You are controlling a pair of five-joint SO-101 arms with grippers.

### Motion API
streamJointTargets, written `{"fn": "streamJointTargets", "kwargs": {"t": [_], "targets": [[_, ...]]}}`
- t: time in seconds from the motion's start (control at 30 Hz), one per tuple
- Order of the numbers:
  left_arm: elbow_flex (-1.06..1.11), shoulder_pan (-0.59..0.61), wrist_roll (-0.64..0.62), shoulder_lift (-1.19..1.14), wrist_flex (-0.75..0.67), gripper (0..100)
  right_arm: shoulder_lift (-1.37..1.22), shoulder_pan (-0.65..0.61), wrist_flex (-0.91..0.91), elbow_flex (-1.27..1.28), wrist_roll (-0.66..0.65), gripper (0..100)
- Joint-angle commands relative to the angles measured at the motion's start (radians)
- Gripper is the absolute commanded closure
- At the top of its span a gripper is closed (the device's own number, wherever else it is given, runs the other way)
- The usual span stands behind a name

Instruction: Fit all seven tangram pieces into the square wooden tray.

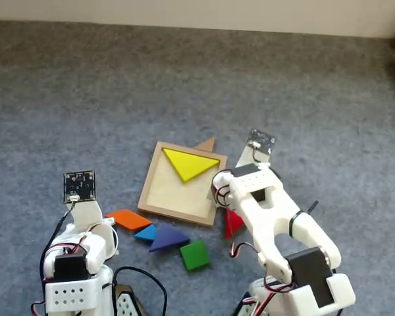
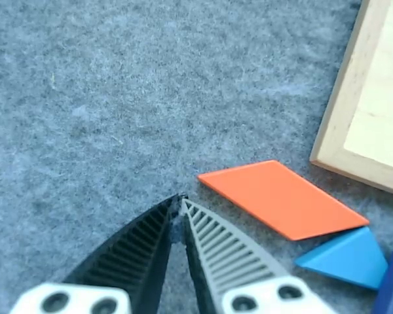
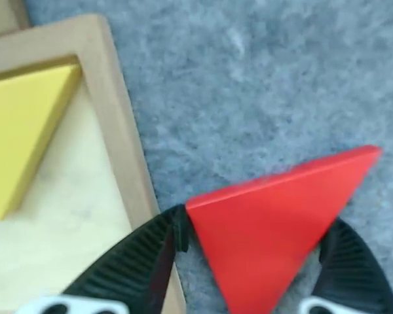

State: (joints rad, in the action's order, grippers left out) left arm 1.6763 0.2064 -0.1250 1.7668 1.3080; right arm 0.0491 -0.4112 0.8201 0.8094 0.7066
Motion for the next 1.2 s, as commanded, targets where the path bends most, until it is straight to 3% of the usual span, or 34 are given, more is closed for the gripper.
{"fn": "streamJointTargets", "kwargs": {"t": [0.0,0.5,1.17], "targets": [[0.019,-0.010,0.009,0.053,0.005,99,-0.022,0.061,-0.047,-0.010,-0.017,70.5],[0.019,-0.010,0.009,0.053,0.005,99,-0.099,0.064,-0.051,-0.122,0.058,70.1],[0.019,-0.010,0.009,0.053,0.005,99,-0.145,0.124,-0.050,-0.166,0.058,70.5]]}}
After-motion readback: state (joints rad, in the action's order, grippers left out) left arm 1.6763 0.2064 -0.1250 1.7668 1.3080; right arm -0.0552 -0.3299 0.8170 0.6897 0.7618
